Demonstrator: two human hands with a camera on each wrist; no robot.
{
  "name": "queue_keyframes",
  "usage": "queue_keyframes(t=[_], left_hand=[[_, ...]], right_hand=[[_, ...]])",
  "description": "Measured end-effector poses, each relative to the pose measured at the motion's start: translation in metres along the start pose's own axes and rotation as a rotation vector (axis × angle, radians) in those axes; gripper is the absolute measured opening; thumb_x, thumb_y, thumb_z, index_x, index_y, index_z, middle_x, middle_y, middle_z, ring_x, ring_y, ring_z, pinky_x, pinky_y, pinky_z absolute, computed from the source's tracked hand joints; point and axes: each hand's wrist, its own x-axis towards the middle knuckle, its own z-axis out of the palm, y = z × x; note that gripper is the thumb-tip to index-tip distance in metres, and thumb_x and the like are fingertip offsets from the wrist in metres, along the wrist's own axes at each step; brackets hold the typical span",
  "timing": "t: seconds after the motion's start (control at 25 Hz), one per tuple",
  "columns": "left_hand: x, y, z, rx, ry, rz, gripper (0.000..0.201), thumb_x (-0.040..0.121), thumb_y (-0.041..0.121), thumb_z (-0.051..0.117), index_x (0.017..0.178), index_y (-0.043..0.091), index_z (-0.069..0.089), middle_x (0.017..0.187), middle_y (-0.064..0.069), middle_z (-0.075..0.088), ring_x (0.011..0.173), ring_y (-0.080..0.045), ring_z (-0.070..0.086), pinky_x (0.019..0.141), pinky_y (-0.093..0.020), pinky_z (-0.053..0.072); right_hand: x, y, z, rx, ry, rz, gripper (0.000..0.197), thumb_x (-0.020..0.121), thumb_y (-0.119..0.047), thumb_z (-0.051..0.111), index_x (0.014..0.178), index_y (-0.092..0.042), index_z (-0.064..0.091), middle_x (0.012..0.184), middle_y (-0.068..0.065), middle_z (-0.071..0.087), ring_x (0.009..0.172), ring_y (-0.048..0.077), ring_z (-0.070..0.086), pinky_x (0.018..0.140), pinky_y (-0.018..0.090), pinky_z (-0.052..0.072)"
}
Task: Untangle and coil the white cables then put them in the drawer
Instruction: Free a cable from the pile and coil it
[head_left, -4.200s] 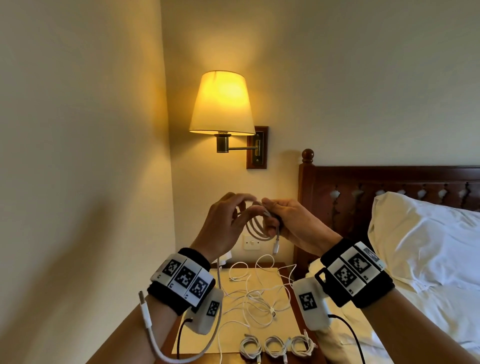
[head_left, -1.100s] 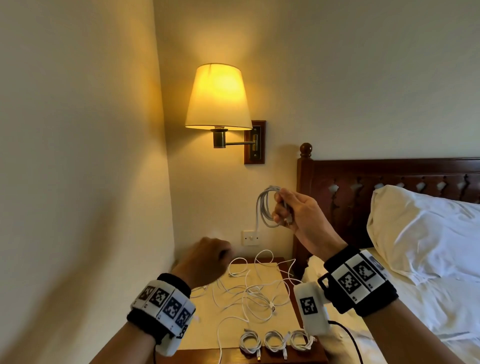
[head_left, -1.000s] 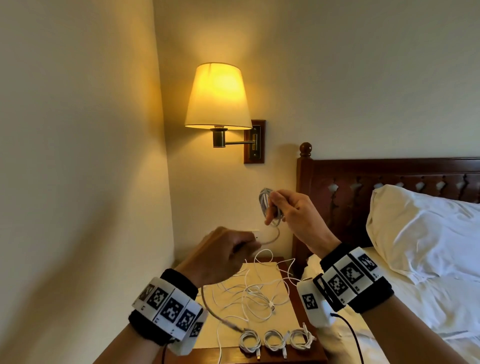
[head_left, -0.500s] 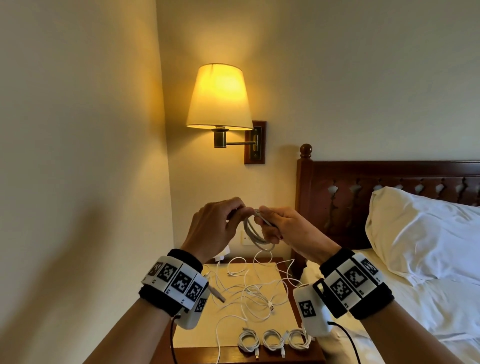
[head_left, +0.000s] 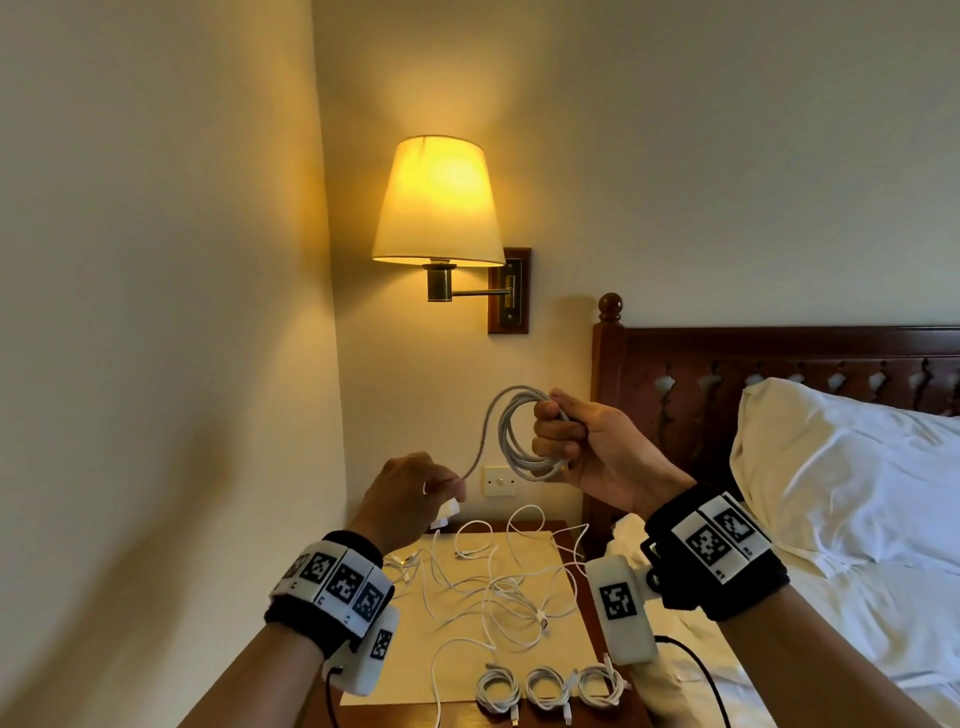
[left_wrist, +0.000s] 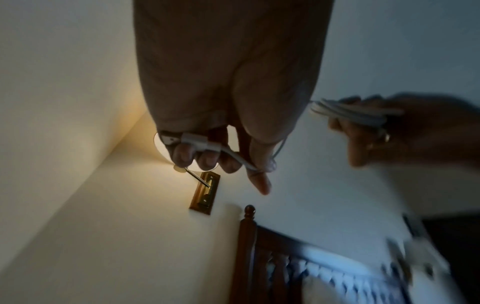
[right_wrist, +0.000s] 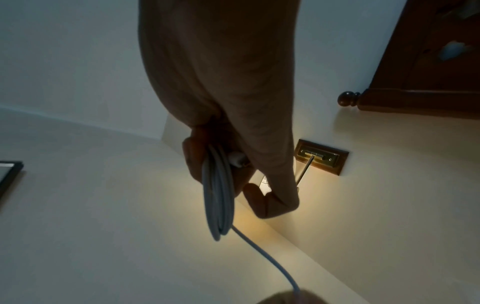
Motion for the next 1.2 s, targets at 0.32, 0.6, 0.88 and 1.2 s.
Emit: queue_keyframes(t=[0.32, 0.6, 0.88, 1.2], left_hand=[[0.013, 0.051, -0.022, -1.034, 0.174, -0.355, 0.027, 0.101, 0.015, 0.046, 0.087, 0.004, 0.067, 0.069, -0.004, 0.051, 0.051, -0.011, 0.038, 0.043, -0.02, 0.031], [0.022, 0.06, -0.035, -1.235, 0.212, -0.436, 0.027, 0.103, 0.015, 0.041, 0.093, 0.006, 0.064, 0.069, -0.001, 0.052, 0.052, -0.008, 0.041, 0.048, -0.02, 0.035], [0.018, 0.066, -0.023, -1.446, -0.133, -0.635, 0.029, 0.097, 0.011, 0.041, 0.075, 0.01, 0.06, 0.059, -0.001, 0.045, 0.045, -0.01, 0.037, 0.045, -0.022, 0.031], [0.022, 0.076, -0.025, -1.465, -0.215, -0.621, 0.016, 0.09, 0.016, 0.049, 0.086, 0.01, 0.063, 0.087, -0.011, 0.057, 0.078, -0.023, 0.051, 0.068, -0.03, 0.038]], right_hand=[[0.005, 0.003, 0.0, 0.161, -0.116, 0.018, 0.033, 0.1, -0.032, 0.035, 0.077, -0.017, 0.052, 0.055, -0.008, 0.031, 0.049, 0.008, 0.033, 0.064, 0.028, 0.034], [0.003, 0.005, 0.0, 0.175, -0.136, 0.034, 0.032, 0.099, -0.032, 0.036, 0.077, -0.016, 0.053, 0.055, -0.008, 0.031, 0.05, 0.008, 0.033, 0.063, 0.027, 0.032], [0.008, 0.009, 0.002, 0.192, -0.197, 0.083, 0.032, 0.1, -0.032, 0.036, 0.078, -0.016, 0.053, 0.056, -0.008, 0.03, 0.05, 0.007, 0.032, 0.061, 0.025, 0.029], [0.012, 0.011, 0.006, 0.091, -0.103, 0.086, 0.037, 0.104, -0.031, 0.03, 0.077, -0.016, 0.05, 0.052, -0.008, 0.03, 0.046, 0.007, 0.032, 0.055, 0.022, 0.035]])
